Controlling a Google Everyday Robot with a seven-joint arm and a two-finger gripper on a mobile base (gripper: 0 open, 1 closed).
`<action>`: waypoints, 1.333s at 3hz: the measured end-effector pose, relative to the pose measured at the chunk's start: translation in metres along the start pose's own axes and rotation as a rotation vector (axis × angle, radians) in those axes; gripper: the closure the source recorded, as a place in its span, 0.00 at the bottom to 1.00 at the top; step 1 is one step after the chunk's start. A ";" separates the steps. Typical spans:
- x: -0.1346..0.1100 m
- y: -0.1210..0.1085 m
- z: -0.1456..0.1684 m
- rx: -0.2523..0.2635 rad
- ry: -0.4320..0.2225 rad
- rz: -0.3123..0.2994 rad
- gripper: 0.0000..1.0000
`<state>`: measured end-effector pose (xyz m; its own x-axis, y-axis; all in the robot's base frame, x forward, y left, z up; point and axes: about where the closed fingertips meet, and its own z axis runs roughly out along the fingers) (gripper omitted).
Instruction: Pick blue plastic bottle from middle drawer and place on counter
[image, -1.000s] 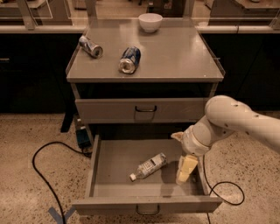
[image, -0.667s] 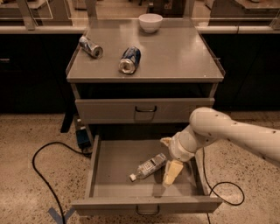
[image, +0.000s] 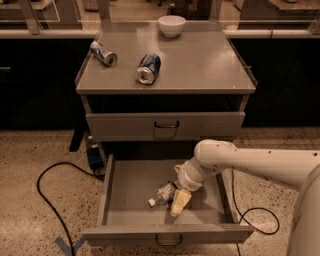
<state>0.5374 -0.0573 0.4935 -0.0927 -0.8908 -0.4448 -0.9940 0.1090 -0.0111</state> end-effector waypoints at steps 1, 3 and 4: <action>0.000 0.000 0.000 0.000 0.000 0.000 0.00; 0.009 -0.024 0.044 -0.047 -0.149 0.029 0.00; 0.010 -0.046 0.068 -0.080 -0.185 0.034 0.00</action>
Offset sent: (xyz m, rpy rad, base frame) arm 0.0243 0.0036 -0.0448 0.2153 0.0109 -0.0229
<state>0.5862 -0.0409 0.4286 -0.1211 -0.7899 -0.6011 -0.9926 0.0958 0.0742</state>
